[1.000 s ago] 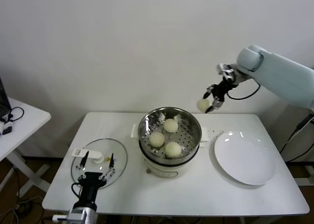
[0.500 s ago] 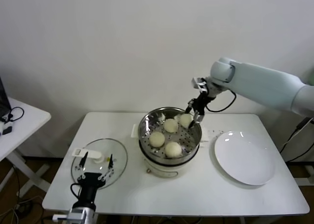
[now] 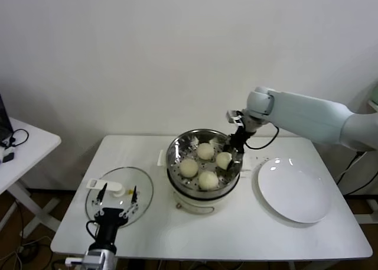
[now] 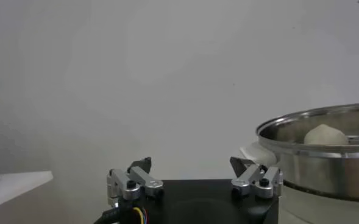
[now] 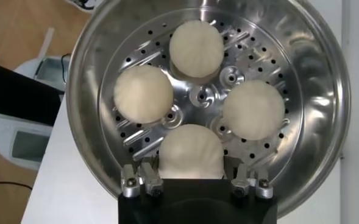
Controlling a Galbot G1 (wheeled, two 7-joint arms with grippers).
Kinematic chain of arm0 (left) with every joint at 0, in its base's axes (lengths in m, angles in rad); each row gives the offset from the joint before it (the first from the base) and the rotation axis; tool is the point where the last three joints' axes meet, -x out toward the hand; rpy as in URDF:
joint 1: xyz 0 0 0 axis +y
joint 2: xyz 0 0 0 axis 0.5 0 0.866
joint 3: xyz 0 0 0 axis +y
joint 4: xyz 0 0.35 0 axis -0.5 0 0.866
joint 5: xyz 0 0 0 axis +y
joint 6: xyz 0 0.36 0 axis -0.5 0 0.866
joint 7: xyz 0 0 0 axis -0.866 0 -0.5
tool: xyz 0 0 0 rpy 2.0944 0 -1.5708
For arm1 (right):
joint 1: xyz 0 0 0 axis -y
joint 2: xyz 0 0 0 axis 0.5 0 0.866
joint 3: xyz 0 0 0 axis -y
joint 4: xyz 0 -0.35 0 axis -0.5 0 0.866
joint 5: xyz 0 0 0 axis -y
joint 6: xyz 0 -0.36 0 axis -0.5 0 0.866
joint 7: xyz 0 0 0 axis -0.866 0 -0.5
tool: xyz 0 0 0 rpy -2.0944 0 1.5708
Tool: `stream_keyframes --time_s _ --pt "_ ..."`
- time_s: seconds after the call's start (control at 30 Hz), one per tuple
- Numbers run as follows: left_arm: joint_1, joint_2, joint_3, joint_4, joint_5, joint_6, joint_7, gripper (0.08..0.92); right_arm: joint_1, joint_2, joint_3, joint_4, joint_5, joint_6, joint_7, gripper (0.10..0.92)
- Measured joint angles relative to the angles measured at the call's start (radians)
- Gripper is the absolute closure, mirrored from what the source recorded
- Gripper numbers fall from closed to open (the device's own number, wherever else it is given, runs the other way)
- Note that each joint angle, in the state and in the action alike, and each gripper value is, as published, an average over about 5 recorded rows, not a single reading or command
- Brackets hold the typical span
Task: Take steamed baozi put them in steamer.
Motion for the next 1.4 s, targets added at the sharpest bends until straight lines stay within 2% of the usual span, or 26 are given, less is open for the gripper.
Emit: stream_keyframes --time_s 0.6,0.9,1.4 --pt "-0.013 0.002 0.001 0.005 -0.002 0.005 0.003 0.177 -0.036 0.044 -0.002 -0.071 -0.036 0.011 -0.006 0.327" --pt "-0.008 0.002 0.000 0.004 -0.004 0.005 0.003 0.177 -0.044 0.046 0.004 -0.078 -0.038 0.019 -0.005 0.209" --pt "-0.013 0.001 0.003 0.008 -0.006 0.006 0.003 0.177 -0.008 0.037 0.035 -0.059 -0.002 0.027 -0.030 0.203"
